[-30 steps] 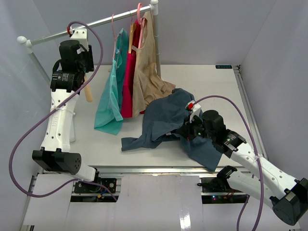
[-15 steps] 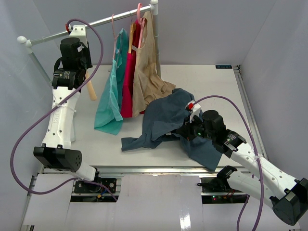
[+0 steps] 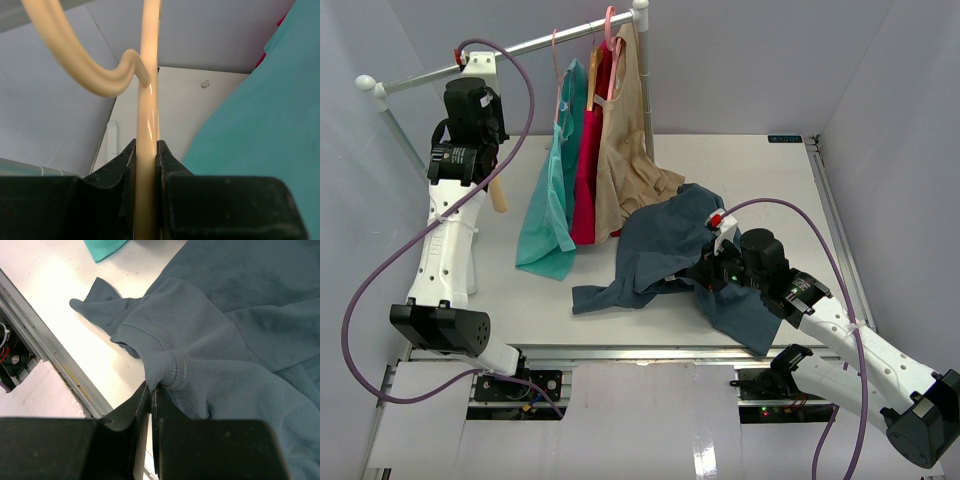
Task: Place the t-shirt on the hanger
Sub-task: Pick up the hanger from the clothesline.
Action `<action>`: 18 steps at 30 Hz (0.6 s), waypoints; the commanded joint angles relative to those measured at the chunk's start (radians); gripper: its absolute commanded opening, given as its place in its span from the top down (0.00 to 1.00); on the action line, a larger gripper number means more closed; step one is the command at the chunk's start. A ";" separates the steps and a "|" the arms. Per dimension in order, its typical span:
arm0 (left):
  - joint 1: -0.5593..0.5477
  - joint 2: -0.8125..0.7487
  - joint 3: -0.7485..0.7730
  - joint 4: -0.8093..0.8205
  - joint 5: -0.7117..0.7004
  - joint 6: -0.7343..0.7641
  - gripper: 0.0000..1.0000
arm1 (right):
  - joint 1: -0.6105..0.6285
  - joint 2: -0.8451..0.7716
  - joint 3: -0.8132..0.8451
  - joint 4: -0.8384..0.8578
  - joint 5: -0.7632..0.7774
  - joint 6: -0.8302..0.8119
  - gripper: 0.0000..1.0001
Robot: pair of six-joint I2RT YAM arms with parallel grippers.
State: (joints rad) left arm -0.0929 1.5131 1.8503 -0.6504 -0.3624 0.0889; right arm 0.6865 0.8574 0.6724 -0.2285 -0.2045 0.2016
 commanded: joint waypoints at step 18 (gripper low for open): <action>0.001 -0.160 0.038 0.011 0.022 -0.012 1.00 | -0.002 -0.007 0.002 0.046 -0.004 -0.011 0.92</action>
State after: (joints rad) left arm -0.0933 1.4348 1.8678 -0.6539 -0.3466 0.0819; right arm 0.6865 0.8574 0.6723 -0.2287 -0.2047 0.2016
